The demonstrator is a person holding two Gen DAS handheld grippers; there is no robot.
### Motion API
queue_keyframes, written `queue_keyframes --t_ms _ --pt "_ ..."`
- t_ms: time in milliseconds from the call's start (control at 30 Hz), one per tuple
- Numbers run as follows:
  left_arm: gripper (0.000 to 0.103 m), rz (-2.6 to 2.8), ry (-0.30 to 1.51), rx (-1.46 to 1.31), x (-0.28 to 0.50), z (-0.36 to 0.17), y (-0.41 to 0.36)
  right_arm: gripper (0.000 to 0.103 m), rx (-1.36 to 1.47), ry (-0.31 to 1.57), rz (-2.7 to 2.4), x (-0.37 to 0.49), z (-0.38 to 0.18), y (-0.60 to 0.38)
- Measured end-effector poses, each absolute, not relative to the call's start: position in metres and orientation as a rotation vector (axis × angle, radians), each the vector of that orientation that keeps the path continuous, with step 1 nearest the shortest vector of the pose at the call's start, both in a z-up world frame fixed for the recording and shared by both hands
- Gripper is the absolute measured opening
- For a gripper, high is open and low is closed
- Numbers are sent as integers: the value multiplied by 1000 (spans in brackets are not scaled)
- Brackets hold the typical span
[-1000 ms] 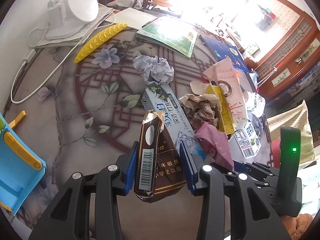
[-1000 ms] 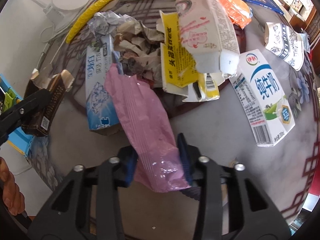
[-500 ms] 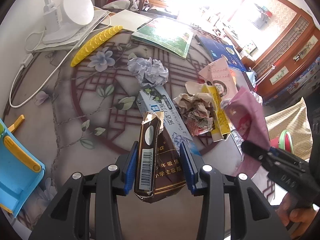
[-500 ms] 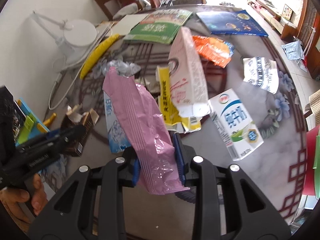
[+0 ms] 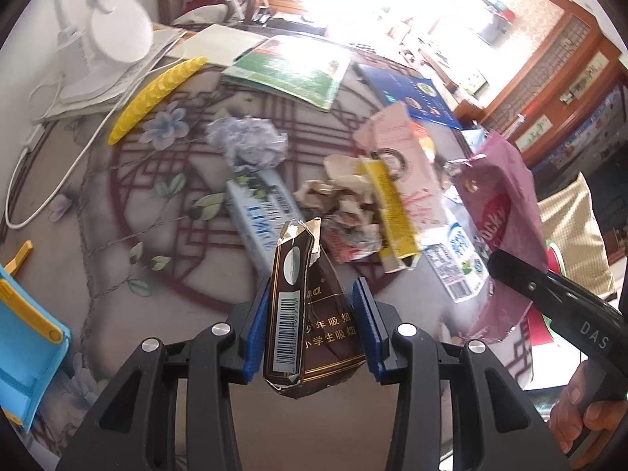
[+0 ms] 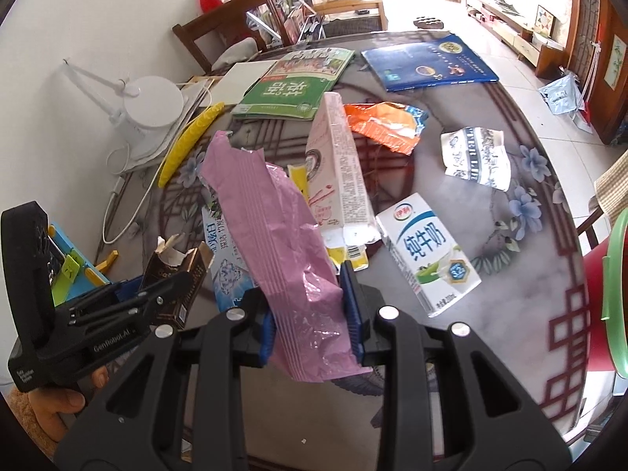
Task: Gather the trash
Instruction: 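Carry the pack and pink bag to the red bucket and release both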
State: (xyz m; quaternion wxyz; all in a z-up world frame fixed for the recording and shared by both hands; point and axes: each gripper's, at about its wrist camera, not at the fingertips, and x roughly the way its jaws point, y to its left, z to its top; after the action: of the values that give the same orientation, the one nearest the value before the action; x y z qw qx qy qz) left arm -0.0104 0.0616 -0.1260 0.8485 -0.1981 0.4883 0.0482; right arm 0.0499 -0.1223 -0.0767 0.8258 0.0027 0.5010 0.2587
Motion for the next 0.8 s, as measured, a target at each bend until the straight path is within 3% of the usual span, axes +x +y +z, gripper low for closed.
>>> queue_keyframes --t_ms 800 --pt "39 -32 1066 -341 24 -118 -44 29 113 1054 401 63 -72 -241"
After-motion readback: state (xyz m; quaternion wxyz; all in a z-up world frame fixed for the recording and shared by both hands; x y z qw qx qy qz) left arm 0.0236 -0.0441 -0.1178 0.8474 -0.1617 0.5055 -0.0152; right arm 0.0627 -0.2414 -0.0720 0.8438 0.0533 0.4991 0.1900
